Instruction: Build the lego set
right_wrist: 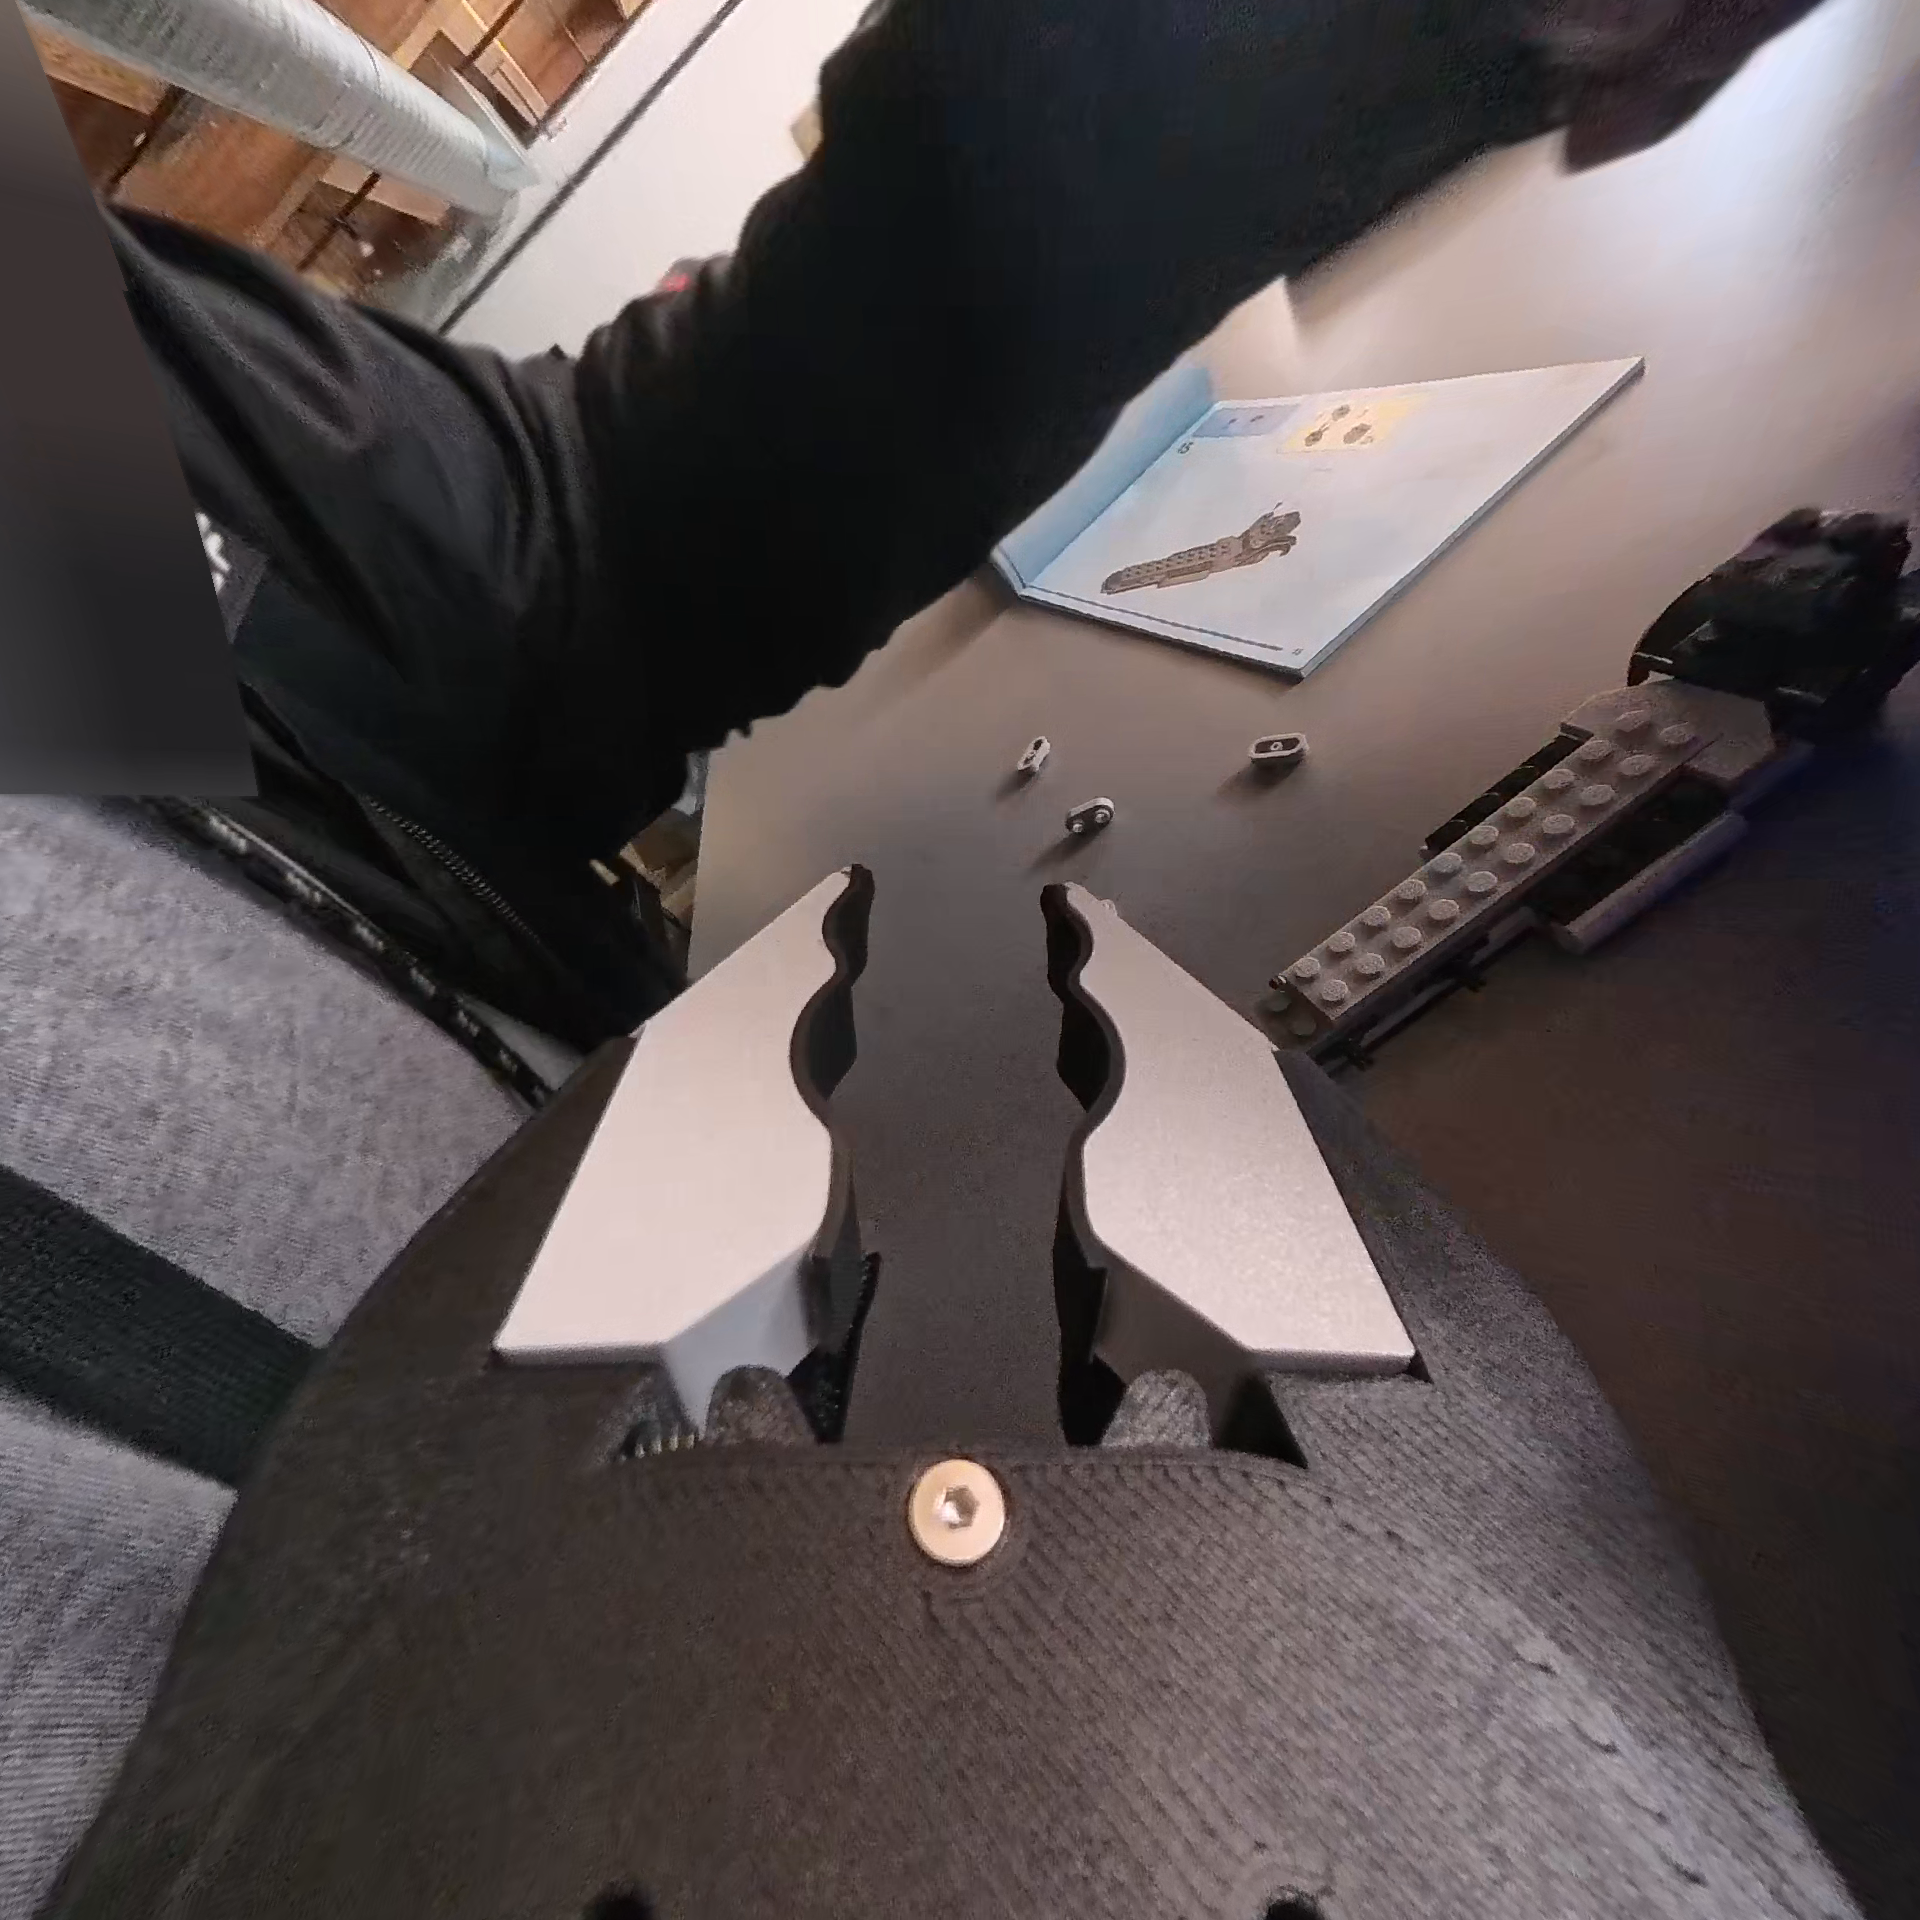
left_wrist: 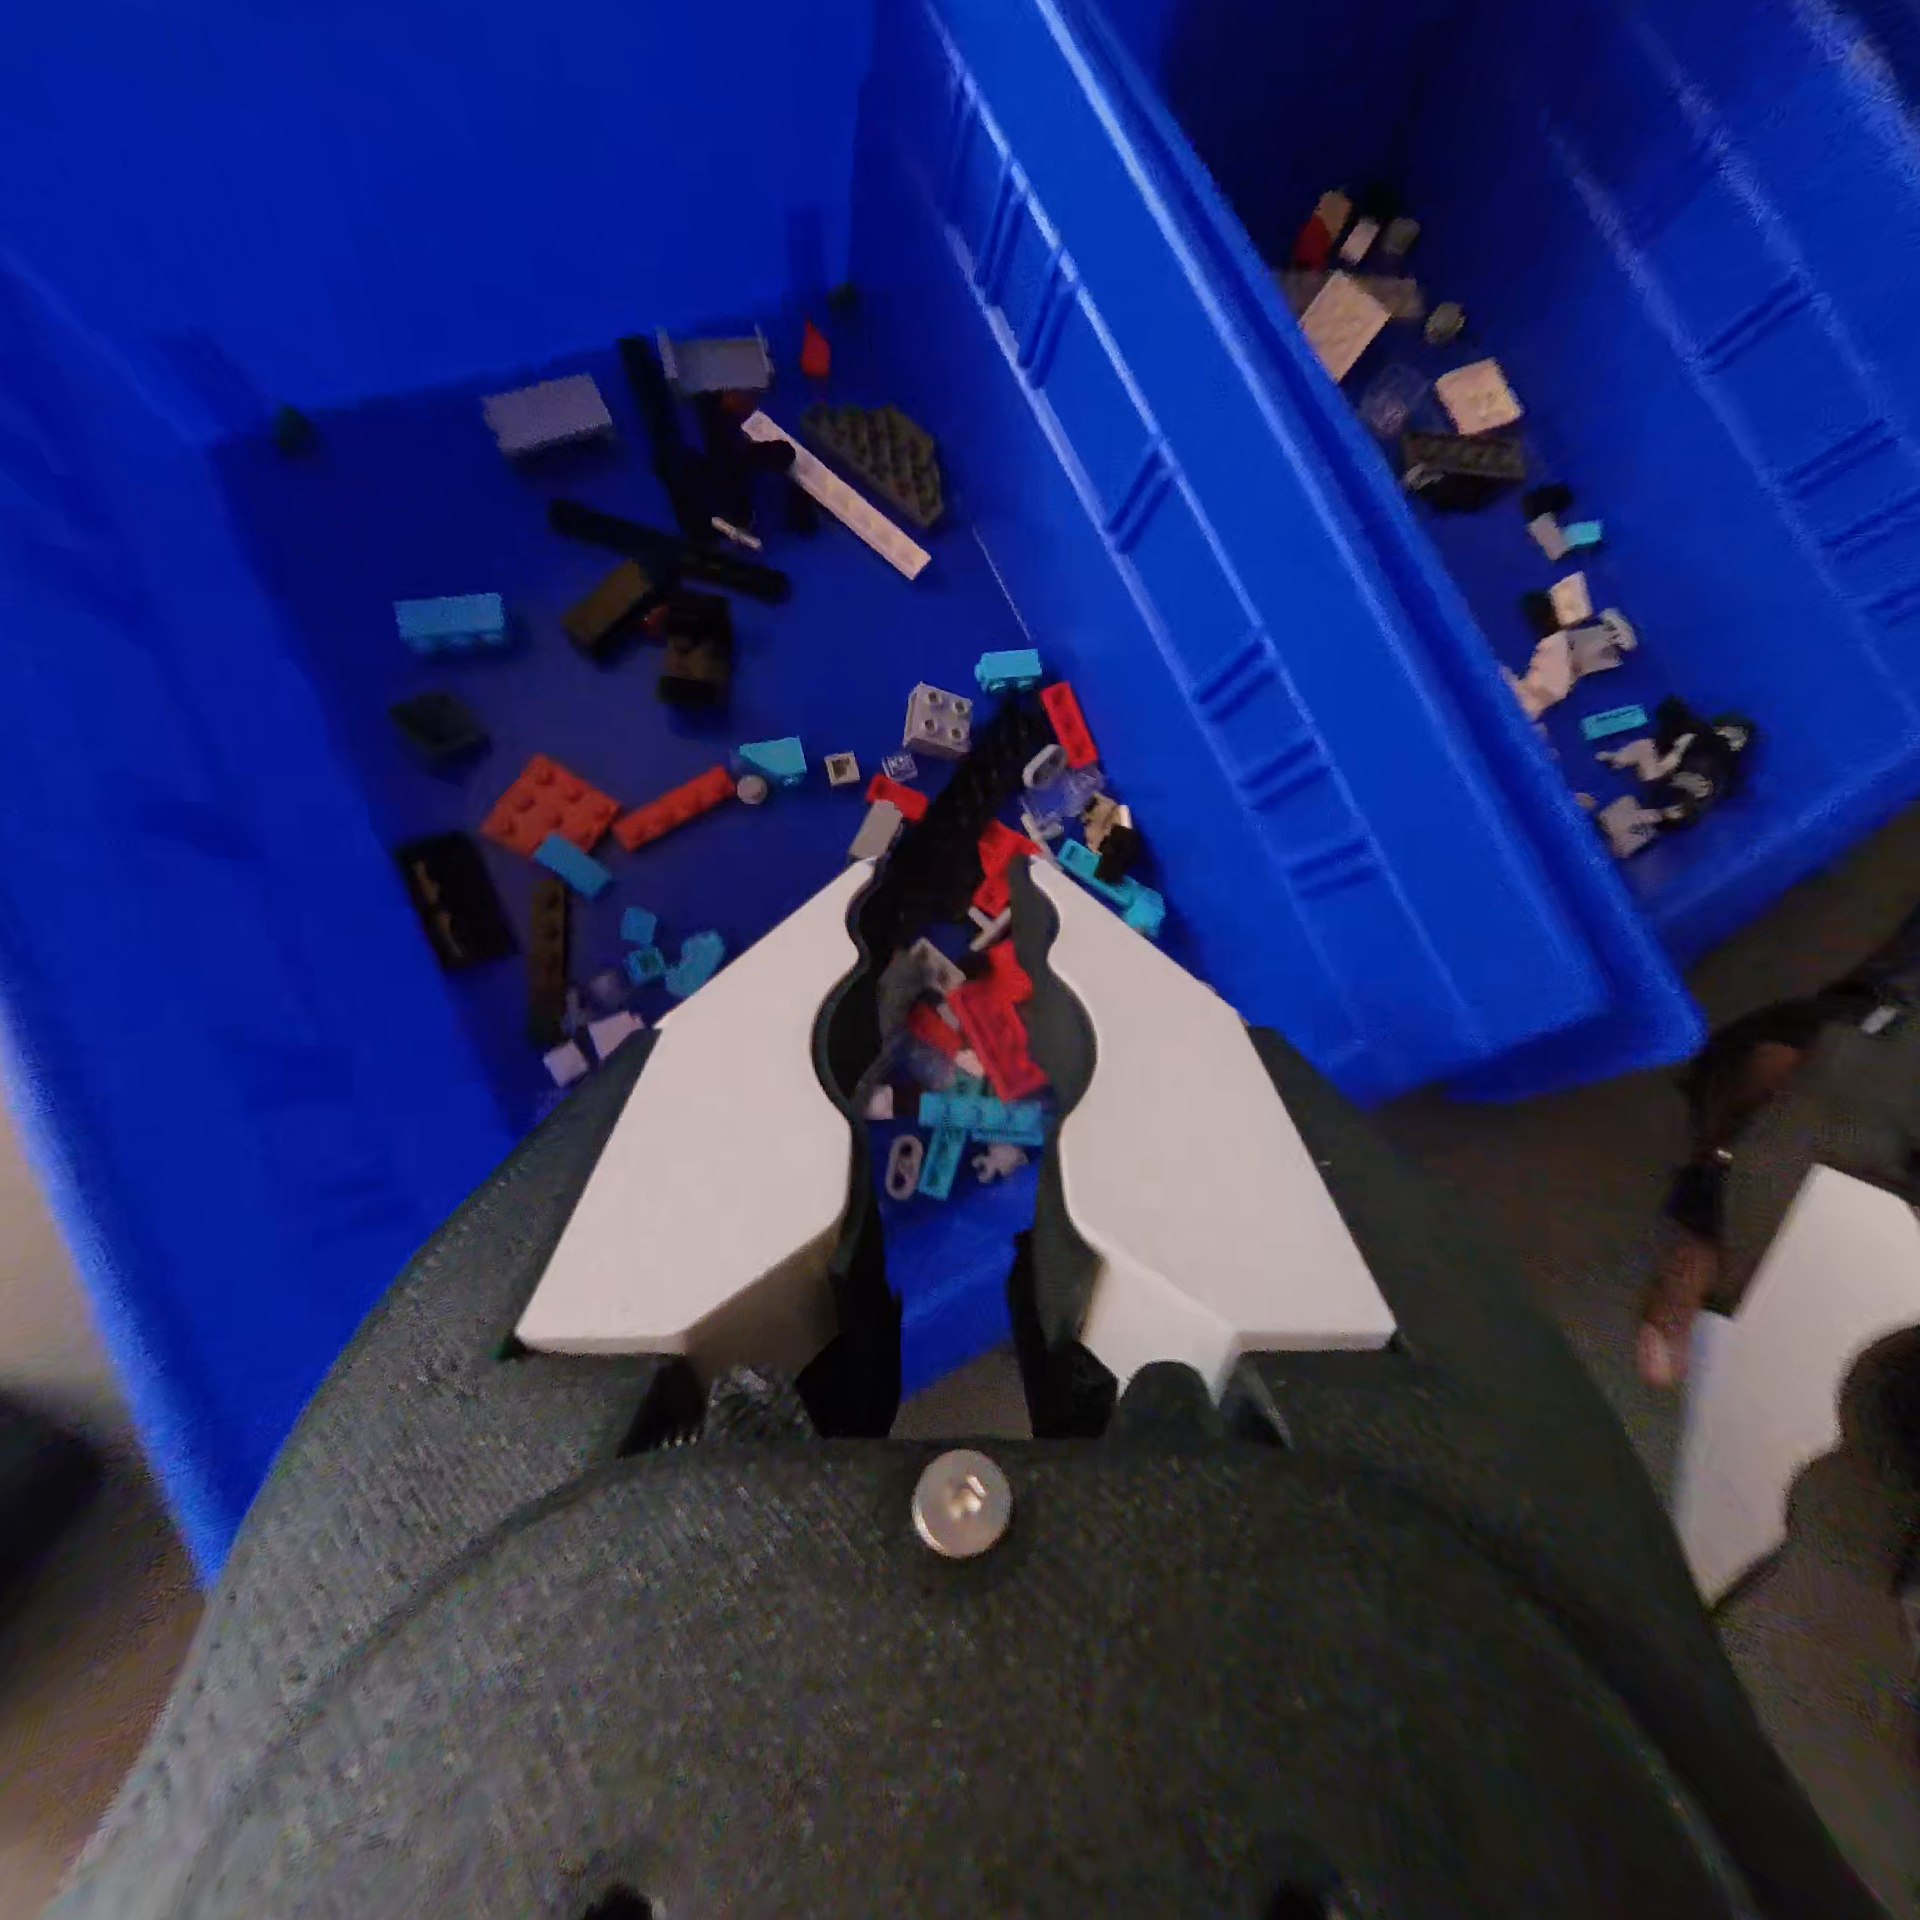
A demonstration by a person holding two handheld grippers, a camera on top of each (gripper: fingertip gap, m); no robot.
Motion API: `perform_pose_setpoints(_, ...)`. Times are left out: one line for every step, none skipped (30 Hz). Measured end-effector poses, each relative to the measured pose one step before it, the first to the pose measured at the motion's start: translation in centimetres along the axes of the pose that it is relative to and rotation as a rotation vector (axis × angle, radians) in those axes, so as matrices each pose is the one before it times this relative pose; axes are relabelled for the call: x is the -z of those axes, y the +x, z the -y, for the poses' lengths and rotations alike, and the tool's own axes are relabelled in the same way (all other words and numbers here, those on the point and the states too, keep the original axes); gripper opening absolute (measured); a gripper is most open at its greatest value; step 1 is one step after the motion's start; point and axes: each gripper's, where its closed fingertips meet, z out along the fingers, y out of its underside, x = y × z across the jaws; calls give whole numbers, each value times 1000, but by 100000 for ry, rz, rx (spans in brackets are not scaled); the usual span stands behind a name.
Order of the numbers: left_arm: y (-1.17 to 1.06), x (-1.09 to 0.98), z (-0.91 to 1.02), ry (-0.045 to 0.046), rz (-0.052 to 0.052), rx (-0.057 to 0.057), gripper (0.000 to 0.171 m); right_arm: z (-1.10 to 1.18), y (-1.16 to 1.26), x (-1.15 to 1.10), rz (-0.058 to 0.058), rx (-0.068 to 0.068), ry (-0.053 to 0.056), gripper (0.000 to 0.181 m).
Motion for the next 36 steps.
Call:
perform_pose_setpoints(-316, -1074, -44, -4494, 172, -1289, 25, 20, -11, 39, 240, -158, 139, 35)
perform_pose_setpoints(-492, -974, -93, -4250, 1814, -1668, 25, 18, -20, 46, 233, -182, 182, 35)
perform_pose_setpoints(-451, -845, -96, -3781, 2059, -1698, 25, 17, -19, 47, 206, -225, 168, 35)
perform_pose_setpoints(-204, -736, -167, -3625, 885, -1787, 25, 15, -21, 66, 234, -210, 178, 35)
perform_pose_setpoints(-55, -616, -201, -3250, 236, -1453, 25, 16, -25, 62, 233, -155, 229, 36)
perform_pose_setpoints(-64, -515, -191, -2692, 241, -1100, 25, 20, -32, 53, 180, -144, 229, 36)
perform_pose_setpoints(2, -450, -268, -2741, -297, -734, 24, 10, -15, 38, 146, -152, 144, 36)
perform_pose_setpoints(1, -376, -226, -2226, -316, -296, 24, 0, -16, 27, 79, -93, 38, 36)
perform_pose_setpoints(-64, -292, -109, -1390, 44, -247, 22, -10, -19, 3, 9, 65, -42, 36)
perform_pose_setpoints(-216, -191, 38, -355, 966, -177, 18, -30, -15, -11, -85, 171, -130, 36)
perform_pose_setpoints(-391, -105, 171, 578, 1917, 31, 14, -32, -10, -28, -109, 217, -171, 36)
perform_pose_setpoints(-395, -39, 219, 1073, 1760, 242, 12, -31, -2, -25, -120, 185, -201, 36)
perform_pose_setpoints(-245, 28, 218, 1266, 558, 626, 12, -30, 2, -28, -87, 120, -178, 36)
perform_pose_setpoints(-102, 124, 191, 1569, -274, 1119, 14, -6, -3, -13, -58, 58, -80, 36)
perform_pose_setpoints(-90, 266, 89, 1366, -386, 1753, 21, 3, 4, 8, -26, -4, 33, 36)
perform_pose_setpoints(-96, 405, -27, 948, -487, 1530, 24, 19, 14, 1, 17, -82, 126, 36)
perform_pose_setpoints(-132, 486, -84, 913, -174, 864, 25, 25, 17, 10, 15, -178, 135, 36)
perform_pose_setpoints(-138, 479, -108, 782, -66, 725, 26, 13, 17, -2, -15, -212, 28, 36)
perform_pose_setpoints(-77, 404, -188, 122, -446, 685, 26, -8, 25, -13, -78, -93, -105, 36)
perform_pose_setpoints(-45, 280, -174, -243, -431, 263, 26, -34, 10, -44, -154, 111, -232, 36)
perform_pose_setpoints(-10, 130, -89, -278, -224, -805, 25, -56, -3, -46, -196, 274, -338, 36)
perform_pose_setpoints(56, -28, -15, -560, -165, -1792, 25, -51, -6, -61, -208, 311, -386, 36)
perform_pose_setpoints(37, -167, 33, -995, 111, -1884, 25, -50, -1, -46, -175, 230, -338, 36)
perform_pose_setpoints(1, -271, 101, -1144, 361, -1699, 25, -33, 2, -35, -104, 99, -220, 36)
perform_pose_setpoints(-24, -329, 176, -1081, 416, -2190, 25, -6, 5, -15, -41, 1, -69, 36)
perform_pose_setpoints(-84, -336, 200, -1131, 871, -2886, 25, 15, 4, 14, 17, -47, 96, 36)
perform_pose_setpoints(-247, -306, 111, -1822, 1814, -2333, 25, 19, -2, 23, 80, -98, 208, 36)
perform_pose_setpoints(-330, -279, 51, -2163, 2153, -2076, 24, 41, -4, 34, 140, -160, 236, 36)
perform_pose_setpoints(-324, -205, 59, -1681, 1856, -2165, 25, 44, 4, 31, 166, -195, 269, 36)
perform_pose_setpoints(-292, -43, 303, 101, 1211, -1036, 24, 38, -3, 39, 161, -203, 284, 36)
perform_pose_setpoints(-297, -10, 90, -1094, 855, -754, 23, 33, 0, 33, 164, -147, 234, 36)
perform_pose_setpoints(-378, 53, 60, -1124, 1364, -1293, 23, 21, -16, 38, 156, -72, 168, 36)
perform_pose_setpoints(-328, 109, 74, -950, 1054, -2254, 22, 17, -11, 13, 126, -30, 108, 36)
perform_pose_setpoints(-185, 103, 32, -1164, 31, -2974, 23, 3, -24, 18, 84, 14, 34, 36)
perform_pose_setpoints(-9, 37, -32, -1473, -1340, -3048, 24, -18, -15, -7, 28, 84, -59, 36)
perform_pose_setpoints(37, -40, -7, -1455, -1798, -2659, 24, -25, -18, -1, -17, 141, -127, 36)
